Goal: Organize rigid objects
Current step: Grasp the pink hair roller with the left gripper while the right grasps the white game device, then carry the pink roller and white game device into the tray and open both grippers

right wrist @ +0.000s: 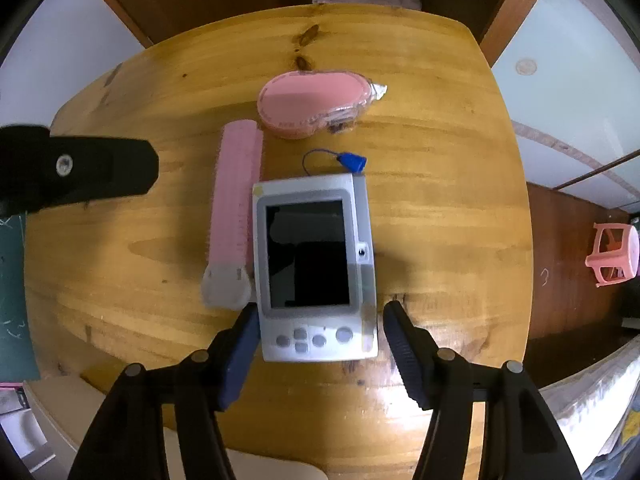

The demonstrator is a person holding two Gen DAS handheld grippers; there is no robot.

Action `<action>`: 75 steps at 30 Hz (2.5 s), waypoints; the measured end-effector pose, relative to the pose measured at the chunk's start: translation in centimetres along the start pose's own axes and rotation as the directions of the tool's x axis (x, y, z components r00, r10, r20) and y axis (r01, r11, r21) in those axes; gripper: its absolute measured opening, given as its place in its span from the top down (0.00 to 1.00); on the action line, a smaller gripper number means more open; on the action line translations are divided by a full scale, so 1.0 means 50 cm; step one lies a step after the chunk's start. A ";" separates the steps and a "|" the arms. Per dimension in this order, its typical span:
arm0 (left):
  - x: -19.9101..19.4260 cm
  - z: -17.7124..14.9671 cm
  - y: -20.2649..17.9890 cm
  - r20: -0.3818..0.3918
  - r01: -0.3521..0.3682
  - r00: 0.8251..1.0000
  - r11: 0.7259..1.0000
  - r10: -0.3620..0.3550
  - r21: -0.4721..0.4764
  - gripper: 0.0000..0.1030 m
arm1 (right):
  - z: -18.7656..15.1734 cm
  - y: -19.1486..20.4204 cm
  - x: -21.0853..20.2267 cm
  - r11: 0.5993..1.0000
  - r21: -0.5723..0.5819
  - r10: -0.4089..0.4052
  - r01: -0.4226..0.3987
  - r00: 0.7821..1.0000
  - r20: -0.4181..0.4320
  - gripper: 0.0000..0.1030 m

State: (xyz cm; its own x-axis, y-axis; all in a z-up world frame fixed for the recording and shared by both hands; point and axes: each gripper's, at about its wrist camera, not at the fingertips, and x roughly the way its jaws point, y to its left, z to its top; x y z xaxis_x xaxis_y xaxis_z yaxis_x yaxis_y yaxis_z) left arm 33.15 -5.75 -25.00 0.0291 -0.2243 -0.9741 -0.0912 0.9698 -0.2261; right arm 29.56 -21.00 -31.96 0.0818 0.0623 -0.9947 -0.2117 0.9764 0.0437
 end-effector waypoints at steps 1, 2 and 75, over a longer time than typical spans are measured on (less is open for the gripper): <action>0.001 0.000 0.000 -0.001 0.001 1.000 1.000 -0.001 -0.002 0.19 | 0.010 0.007 0.005 1.000 0.000 -0.001 0.001 1.000 0.001 0.37; 0.002 0.001 0.001 -0.001 0.001 1.000 1.000 -0.001 -0.005 0.19 | 0.012 0.007 0.008 1.000 0.001 -0.001 0.001 1.000 0.003 0.37; -0.228 -0.276 -0.081 0.105 -0.047 0.994 0.924 0.007 0.380 0.75 | -0.273 -0.068 -0.322 0.948 -0.001 0.301 -0.318 0.898 0.321 0.44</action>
State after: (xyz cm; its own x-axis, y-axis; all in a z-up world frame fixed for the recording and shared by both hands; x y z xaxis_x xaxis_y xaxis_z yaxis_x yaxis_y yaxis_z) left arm 19.43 -8.43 -13.06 0.1324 -0.2061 -0.9695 0.2925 0.9427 -0.1605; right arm 15.66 -28.14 -17.38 0.3221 0.4163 -0.8503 -0.2273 0.9059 0.3574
